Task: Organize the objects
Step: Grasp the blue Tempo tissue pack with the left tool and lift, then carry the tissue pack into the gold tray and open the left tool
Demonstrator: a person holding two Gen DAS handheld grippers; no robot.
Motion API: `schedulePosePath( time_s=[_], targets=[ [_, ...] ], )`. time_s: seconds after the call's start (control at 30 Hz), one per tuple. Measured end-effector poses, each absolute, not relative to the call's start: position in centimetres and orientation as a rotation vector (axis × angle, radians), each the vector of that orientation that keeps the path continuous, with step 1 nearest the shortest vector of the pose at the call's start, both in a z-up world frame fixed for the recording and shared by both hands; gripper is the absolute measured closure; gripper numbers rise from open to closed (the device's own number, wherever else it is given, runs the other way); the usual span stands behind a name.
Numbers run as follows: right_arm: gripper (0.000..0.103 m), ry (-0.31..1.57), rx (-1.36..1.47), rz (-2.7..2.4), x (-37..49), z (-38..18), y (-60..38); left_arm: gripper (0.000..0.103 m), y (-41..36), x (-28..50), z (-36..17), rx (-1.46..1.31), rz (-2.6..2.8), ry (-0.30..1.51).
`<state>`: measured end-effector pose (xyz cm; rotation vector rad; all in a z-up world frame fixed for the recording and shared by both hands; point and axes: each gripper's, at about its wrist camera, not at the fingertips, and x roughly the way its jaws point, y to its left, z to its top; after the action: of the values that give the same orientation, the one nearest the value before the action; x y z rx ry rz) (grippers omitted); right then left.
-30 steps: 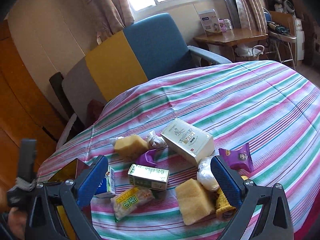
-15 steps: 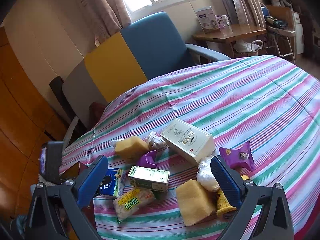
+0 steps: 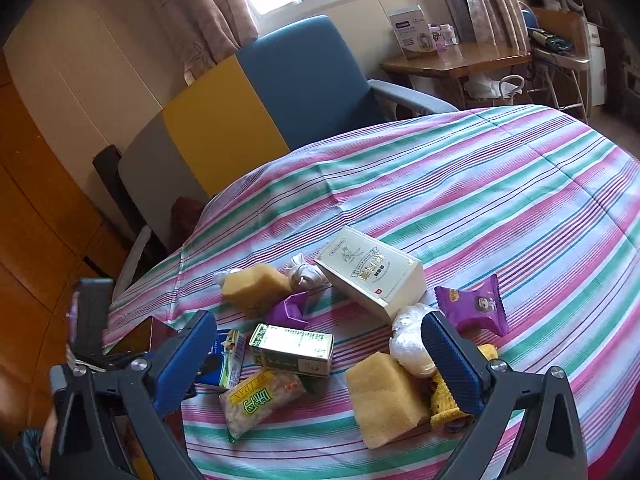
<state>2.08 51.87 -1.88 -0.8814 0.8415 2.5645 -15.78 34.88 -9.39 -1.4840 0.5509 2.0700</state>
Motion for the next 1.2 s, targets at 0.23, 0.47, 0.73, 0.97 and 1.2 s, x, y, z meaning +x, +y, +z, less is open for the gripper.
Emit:
schedulePosePath(
  time_s=[0.23,0.47,0.73,0.97,1.2],
  targets=[
    [0.000,0.878,-0.875,2.574,2.1,-1.9,52.1,0.051,34.3,-15.2,-10.1,-1.462,2.062,0.479],
    [0.001,0.942,-0.838,2.523,2.7,-2.1,53.5,0.050,30.1,-10.0,-5.0,-1.237,2.093,0.404],
    [0.034,0.955,-0.915,2.405,3.0,-3.3,54.6,0.050,23.8,-5.5,-2.1,-1.166,2.093,0.270],
    [0.046,0.698,-1.236,2.371,0.3,-5.5,51.1,0.050,15.5,-5.6,-1.6,-1.188,2.176,0.152],
    [0.063,0.392,-1.397,2.262,-1.0,-7.6,48.9,0.050,6.9,-8.6,-2.5,-1.257,2.343,0.044]
  ],
)
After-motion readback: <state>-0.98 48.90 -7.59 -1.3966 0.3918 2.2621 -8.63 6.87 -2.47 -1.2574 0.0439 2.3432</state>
